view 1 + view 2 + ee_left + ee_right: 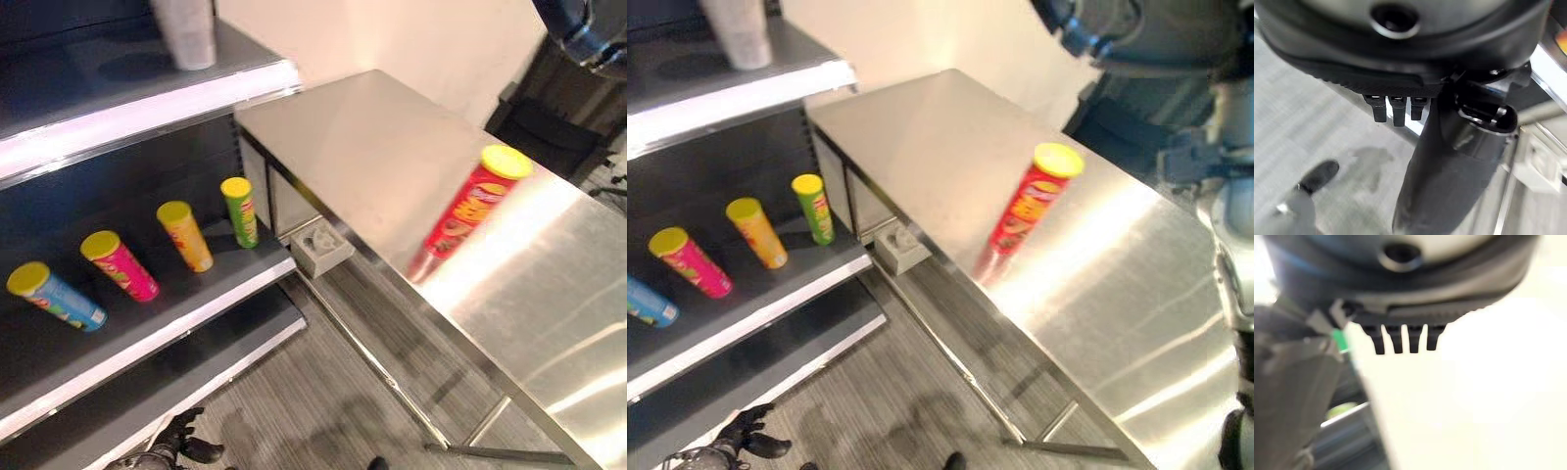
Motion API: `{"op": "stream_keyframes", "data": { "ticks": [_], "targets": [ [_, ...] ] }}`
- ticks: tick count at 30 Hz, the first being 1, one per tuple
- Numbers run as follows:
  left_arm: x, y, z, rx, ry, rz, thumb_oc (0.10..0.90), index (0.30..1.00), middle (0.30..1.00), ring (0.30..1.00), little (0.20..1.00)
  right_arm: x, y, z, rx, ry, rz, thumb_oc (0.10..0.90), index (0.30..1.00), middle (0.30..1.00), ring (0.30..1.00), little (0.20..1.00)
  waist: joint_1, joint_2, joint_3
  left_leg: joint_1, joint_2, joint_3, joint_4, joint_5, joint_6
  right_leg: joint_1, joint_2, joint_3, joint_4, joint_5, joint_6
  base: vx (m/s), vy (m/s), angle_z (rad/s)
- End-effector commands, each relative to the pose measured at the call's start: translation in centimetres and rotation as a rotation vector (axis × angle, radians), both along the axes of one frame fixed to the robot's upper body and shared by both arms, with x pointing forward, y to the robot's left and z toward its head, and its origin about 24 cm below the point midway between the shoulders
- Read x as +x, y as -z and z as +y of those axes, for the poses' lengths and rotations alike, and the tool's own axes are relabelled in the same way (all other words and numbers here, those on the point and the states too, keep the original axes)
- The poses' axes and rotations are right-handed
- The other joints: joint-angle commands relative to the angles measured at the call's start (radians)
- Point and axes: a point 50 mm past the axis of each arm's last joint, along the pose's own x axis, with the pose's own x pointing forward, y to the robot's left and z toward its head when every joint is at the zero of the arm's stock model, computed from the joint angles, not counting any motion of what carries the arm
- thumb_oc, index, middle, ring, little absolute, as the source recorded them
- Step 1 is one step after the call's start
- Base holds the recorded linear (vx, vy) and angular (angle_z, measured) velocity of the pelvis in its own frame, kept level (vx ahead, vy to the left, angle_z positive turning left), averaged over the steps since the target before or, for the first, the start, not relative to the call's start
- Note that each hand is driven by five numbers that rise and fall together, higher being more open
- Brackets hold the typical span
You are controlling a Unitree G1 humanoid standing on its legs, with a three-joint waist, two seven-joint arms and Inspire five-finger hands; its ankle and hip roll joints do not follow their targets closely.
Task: Put the goods on the table back onto the shelves and tidy them up.
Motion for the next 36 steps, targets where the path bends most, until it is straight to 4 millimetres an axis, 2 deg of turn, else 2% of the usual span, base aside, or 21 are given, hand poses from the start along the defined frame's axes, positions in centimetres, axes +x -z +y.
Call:
{"op": "stream_keyframes", "data": {
  "ticks": [1, 5, 6, 7, 9, 10, 11, 13, 15, 17, 21, 23, 36],
  "targets": [
    [1.6, -2.2, 3.4, 0.115, 0.048, -0.053, 0.800, 0.900, 0.900, 0.900, 0.900, -2.2, -3.7, 0.3, 0.016, -0.097, -0.160, 0.800, 0.900, 0.900, 0.900, 0.900, 0.037, -0.075, -0.032, 0.030, -0.009, -0.041, -0.031, -0.089, -0.012, -0.031, -0.012, 0.058, 0.007, -0.024, 0.081, 0.02, -0.224, 0.08],
    [1.5, -2.0, 3.1, 0.098, 0.042, -0.051, 0.800, 0.900, 0.900, 0.900, 0.900, -0.9, -2.3, 0.3, 0.008, -0.137, -0.037, 0.800, 0.900, 0.900, 0.900, 0.900, 0.027, -0.061, -0.026, 0.042, 0.034, -0.035, -0.025, -0.066, -0.035, -0.023, 0.032, 0.061, 0.007, -0.054, 0.054, 0.01, -0.183, -0.02],
    [1.3, -1.9, 3.0, 0.094, 0.047, -0.044, 0.800, 0.900, 0.900, 0.900, 0.900, -0.4, -1.5, 0.6, 0.006, -0.180, 0.029, 0.800, 0.900, 0.900, 0.900, 0.900, 0.023, -0.057, -0.017, 0.040, 0.062, -0.035, -0.002, -0.053, -0.045, -0.017, 0.059, 0.067, 0.007, -0.074, 0.036, -0.01, -0.217, -0.02],
    [1.3, -1.9, 3.0, 0.094, 0.047, -0.044, 0.800, 0.900, 0.900, 0.900, 0.900, -0.4, -1.5, 0.6, 0.006, -0.180, 0.029, 0.800, 0.900, 0.900, 0.900, 0.900, 0.023, -0.057, -0.017, 0.040, 0.063, -0.035, -0.002, -0.053, -0.045, -0.017, 0.059, 0.067, 0.007, -0.074, 0.035, 0.06, -0.269, -0.02],
    [1.5, -2.1, 3.0, 0.093, 0.062, -0.043, 0.800, 0.900, 0.900, 0.900, 0.900, 0.4, -0.3, 1.0, -0.004, -0.222, 0.114, 0.800, 0.900, 0.900, 0.900, 0.900, 0.025, -0.047, 0.011, 0.008, 0.110, -0.071, 0.121, -0.074, -0.064, 0.012, 0.103, 0.080, 0.007, -0.128, 0.008, 0.05, -0.270, -0.02],
    [1.7, -2.1, 2.9, 0.091, 0.062, -0.048, 0.800, 0.900, 0.900, 0.900, 0.900, 0.6, -0.2, 1.1, -0.001, -0.229, 0.126, 0.800, 0.900, 0.900, 0.900, 0.900, 0.028, -0.045, 0.020, -0.015, 0.112, -0.096, 0.163, -0.074, -0.067, 0.016, 0.107, 0.077, 0.007, -0.135, 0.001, -0.12, -0.190, -0.03],
    [2.1, -2.2, 2.8, 0.090, 0.066, -0.062, 0.800, 0.900, 0.900, 0.900, 0.900, 1.0, 0.0, 1.1, -0.005, -0.222, 0.148, 0.800, 0.900, 0.900, 0.900, 0.900, 0.049, -0.053, 0.040, -0.058, 0.088, -0.135, 0.193, -0.045, -0.049, 0.008, 0.100, 0.066, 0.007, -0.121, -0.010, -0.13, -0.085, -0.04],
    [2.5, -2.2, 2.4, 0.079, 0.073, -0.073, 0.800, 0.900, 0.900, 0.900, 0.900, 1.4, 0.0, 1.2, -0.018, -0.212, 0.174, 0.800, 0.900, 0.900, 0.900, 0.900, 0.061, -0.062, 0.050, -0.138, 0.034, -0.227, 0.183, -0.061, -0.038, 0.007, 0.091, 0.062, 0.007, -0.125, -0.009, -0.06, -0.020, 0.04],
    [2.6, -2.1, 2.1, 0.067, 0.083, -0.072, 0.800, 0.900, 0.900, 0.900, 0.900, 1.9, -0.1, 1.0, -0.038, -0.178, 0.195, 0.800, 0.900, 0.900, 0.900, 0.900, 0.073, -0.053, 0.052, -0.139, -0.001, -0.273, 0.117, -0.065, -0.030, 0.010, 0.089, 0.066, 0.007, -0.119, -0.002, 0.04, 0.068, 0.05],
    [2.3, -1.8, 1.7, 0.061, 0.086, -0.064, 0.800, 0.900, 0.900, 0.900, 0.900, 2.4, 0.0, 1.2, -0.062, -0.165, 0.215, 0.800, 0.900, 0.900, 0.900, 0.900, 0.087, -0.048, 0.052, -0.166, -0.046, -0.365, 0.087, -0.062, -0.026, 0.005, 0.085, 0.088, 0.007, -0.115, 0.000, 0.04, 0.099, -0.08],
    [1.9, -1.4, 1.2, 0.068, 0.125, -0.036, 0.800, 0.900, 0.900, 0.900, 0.900, 3.2, 1.6, 0.4, -0.107, -0.060, 0.280, 0.800, 0.900, 0.900, 0.900, 0.900, 0.073, -0.028, 0.020, -0.090, -0.075, -0.344, -0.023, -0.047, -0.012, 0.014, 0.064, 0.100, 0.007, -0.104, 0.011, 0.13, 0.169, -0.10],
    [1.6, -1.3, 1.5, 0.078, 0.117, -0.028, 0.800, 0.900, 0.900, 0.900, 0.900, 3.8, 2.6, 0.2, -0.105, -0.043, 0.321, 0.800, 0.900, 0.900, 0.900, 0.900, 0.074, -0.027, 0.016, -0.069, -0.082, -0.322, -0.033, -0.054, -0.004, 0.006, 0.054, 0.113, 0.007, -0.093, 0.019, 0.08, 0.143, -0.16],
    [0.8, -1.0, 1.6, 0.085, 0.101, -0.008, 0.800, 0.900, 0.900, 0.900, 0.900, 3.6, 3.5, -2.2, -0.063, 0.062, 0.346, 0.800, 0.900, 0.900, 0.900, 0.900, 0.073, -0.038, 0.013, -0.048, -0.101, -0.285, -0.033, -0.083, 0.018, -0.011, 0.023, 0.137, 0.007, -0.069, 0.045, 0.03, 0.053, -0.11]
  ]
}}
